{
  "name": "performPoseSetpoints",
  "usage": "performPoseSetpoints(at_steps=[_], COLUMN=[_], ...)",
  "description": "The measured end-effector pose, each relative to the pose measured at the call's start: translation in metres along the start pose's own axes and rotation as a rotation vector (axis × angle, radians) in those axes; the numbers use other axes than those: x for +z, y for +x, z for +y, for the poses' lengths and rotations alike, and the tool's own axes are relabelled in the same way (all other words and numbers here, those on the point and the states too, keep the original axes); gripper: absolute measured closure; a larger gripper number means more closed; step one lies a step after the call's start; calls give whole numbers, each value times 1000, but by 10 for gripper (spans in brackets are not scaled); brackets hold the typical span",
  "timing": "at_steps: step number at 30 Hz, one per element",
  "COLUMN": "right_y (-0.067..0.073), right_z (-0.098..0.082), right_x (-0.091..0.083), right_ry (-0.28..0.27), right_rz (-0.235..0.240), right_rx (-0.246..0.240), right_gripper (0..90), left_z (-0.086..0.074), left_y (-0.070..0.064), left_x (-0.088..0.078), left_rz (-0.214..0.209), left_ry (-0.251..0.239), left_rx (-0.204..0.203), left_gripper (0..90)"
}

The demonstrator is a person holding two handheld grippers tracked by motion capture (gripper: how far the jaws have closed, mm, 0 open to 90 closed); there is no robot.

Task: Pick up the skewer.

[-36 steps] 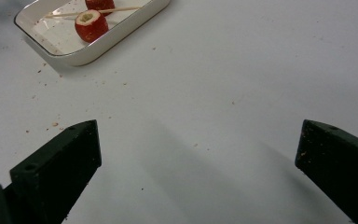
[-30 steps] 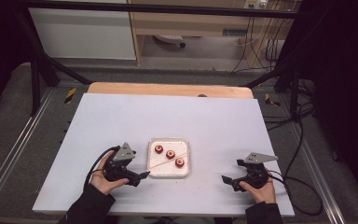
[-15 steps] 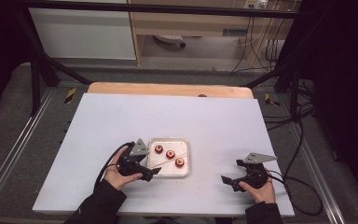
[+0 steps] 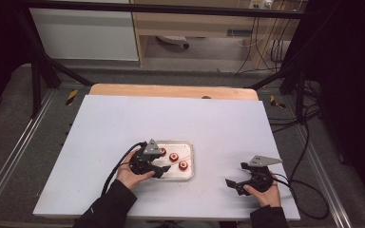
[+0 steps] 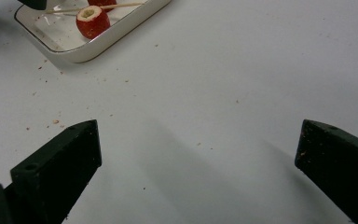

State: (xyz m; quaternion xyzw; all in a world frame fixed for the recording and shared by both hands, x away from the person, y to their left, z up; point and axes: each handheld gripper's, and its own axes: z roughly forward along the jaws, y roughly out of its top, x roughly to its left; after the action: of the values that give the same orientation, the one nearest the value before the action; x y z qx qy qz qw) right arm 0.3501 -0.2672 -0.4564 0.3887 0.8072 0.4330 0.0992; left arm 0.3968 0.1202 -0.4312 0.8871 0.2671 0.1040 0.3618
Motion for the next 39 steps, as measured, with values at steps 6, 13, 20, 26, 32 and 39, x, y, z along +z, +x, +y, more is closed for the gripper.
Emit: performPoseSetpoints(at_steps=[6, 13, 20, 26, 32, 39], right_y=[0, 0, 0, 0, 0, 0], right_z=[0, 0, 0, 0, 0, 0], right_x=[0, 0, 1, 1, 1, 1], right_ry=[1, 1, -1, 0, -2, 4], right_rz=[0, 3, 4, 7, 6, 8], right_rx=[0, 2, -4, -5, -5, -5], right_gripper=[9, 9, 9, 10, 10, 10], left_z=[-1, -2, -4, -5, -6, -6], left_y=[0, 1, 0, -1, 0, 0], left_x=[6, 11, 14, 14, 14, 13], left_rz=[1, -5, -24, -21, -19, -24], left_ry=[5, 9, 15, 8, 5, 3], left_rx=[1, -6, 2, 13, 17, 23], left_gripper=[518, 636, 740, 798, 847, 874])
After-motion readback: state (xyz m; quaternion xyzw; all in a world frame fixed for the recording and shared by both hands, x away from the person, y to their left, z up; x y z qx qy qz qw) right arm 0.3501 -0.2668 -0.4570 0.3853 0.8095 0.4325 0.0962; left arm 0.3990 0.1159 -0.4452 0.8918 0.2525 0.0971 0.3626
